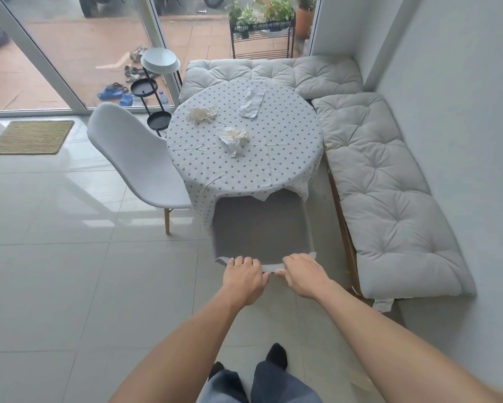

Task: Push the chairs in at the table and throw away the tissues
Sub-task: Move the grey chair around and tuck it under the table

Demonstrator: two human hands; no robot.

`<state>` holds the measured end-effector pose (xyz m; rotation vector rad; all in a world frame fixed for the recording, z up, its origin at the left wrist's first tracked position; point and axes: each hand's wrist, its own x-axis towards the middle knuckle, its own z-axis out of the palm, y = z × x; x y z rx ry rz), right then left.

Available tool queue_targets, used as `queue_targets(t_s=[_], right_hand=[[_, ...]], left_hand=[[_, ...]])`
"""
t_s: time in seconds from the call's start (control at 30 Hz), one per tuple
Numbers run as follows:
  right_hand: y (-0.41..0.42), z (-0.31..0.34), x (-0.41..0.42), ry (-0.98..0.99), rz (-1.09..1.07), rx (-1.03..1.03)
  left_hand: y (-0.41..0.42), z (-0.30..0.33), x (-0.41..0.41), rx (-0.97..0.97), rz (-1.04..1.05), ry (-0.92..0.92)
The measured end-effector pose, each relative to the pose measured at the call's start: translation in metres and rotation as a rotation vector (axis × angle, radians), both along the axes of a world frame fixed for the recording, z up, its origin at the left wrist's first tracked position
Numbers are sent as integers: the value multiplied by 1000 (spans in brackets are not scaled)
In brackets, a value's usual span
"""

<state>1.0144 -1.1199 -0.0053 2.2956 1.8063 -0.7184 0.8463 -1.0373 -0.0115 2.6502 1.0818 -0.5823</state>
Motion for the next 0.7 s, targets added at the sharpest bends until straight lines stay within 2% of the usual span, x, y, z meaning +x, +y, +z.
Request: queue_targets(t_s=[0.1, 0.3, 0.7], right_hand=[[-2, 2, 1, 26, -8, -2], [7, 11, 6, -57, -15, 6], [92, 40, -43, -91, -71, 26]], left_hand=[[1, 2, -1, -32, 22, -22], [27, 17, -10, -5, 89, -75], [122, 46, -79, -14, 138, -136]])
